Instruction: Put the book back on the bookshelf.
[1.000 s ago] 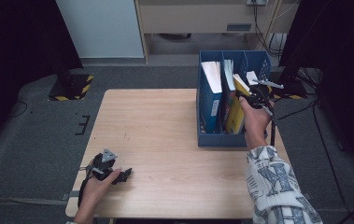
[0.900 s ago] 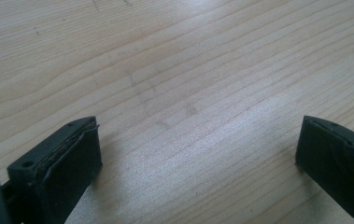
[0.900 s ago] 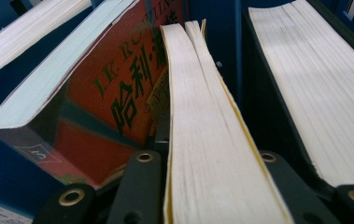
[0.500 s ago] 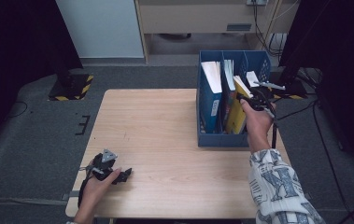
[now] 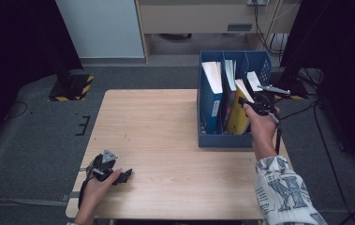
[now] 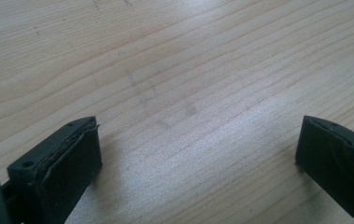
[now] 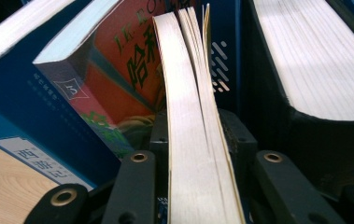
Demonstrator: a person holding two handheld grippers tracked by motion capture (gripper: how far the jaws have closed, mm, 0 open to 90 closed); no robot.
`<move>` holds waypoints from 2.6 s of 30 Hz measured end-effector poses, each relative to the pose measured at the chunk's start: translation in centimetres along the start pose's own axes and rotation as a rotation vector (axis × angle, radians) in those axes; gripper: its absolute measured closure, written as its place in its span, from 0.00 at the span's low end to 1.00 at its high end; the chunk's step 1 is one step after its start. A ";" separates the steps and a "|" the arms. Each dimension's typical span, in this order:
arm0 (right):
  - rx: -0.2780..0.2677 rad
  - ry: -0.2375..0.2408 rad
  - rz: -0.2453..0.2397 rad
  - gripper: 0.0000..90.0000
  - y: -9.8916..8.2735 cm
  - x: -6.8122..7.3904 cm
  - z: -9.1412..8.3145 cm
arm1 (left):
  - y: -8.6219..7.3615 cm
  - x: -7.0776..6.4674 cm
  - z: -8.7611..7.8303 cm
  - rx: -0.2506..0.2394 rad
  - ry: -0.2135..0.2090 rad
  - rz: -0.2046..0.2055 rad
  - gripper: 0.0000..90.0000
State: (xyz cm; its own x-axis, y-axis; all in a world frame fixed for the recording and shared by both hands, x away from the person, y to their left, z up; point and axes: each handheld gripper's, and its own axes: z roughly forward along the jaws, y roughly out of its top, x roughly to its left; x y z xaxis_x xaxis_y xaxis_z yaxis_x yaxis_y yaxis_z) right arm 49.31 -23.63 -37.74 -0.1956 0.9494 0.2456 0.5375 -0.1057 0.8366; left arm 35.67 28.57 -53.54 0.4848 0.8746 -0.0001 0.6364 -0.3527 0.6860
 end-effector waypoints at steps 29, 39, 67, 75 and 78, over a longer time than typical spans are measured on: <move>-0.019 -0.015 -0.015 0.83 1.3 0.5 -0.9 | 0.0 0.0 0.0 0.000 0.001 -0.001 0.00; -0.024 -0.029 -0.024 0.83 2.5 0.7 -0.1 | 0.0 0.0 0.0 0.000 -0.001 0.001 0.00; -0.050 -0.052 -0.049 0.83 4.6 0.7 2.0 | 0.0 0.0 0.0 -0.001 -0.003 0.003 0.00; -0.057 -0.054 -0.047 0.83 5.2 0.7 2.5 | 0.0 0.0 0.1 -0.005 -0.004 -0.001 0.00; -0.058 -0.048 -0.031 0.83 5.2 0.5 2.6 | 0.0 0.0 0.1 -0.005 -0.004 -0.001 0.00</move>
State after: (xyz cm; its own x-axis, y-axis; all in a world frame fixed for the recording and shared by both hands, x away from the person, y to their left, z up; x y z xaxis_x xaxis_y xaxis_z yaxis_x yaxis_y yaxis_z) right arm 54.16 -22.91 -34.55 -0.1710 0.9656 0.1960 0.4830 -0.0913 0.8709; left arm 35.73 28.56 -53.57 0.4868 0.8735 -0.0035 0.6336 -0.3504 0.6898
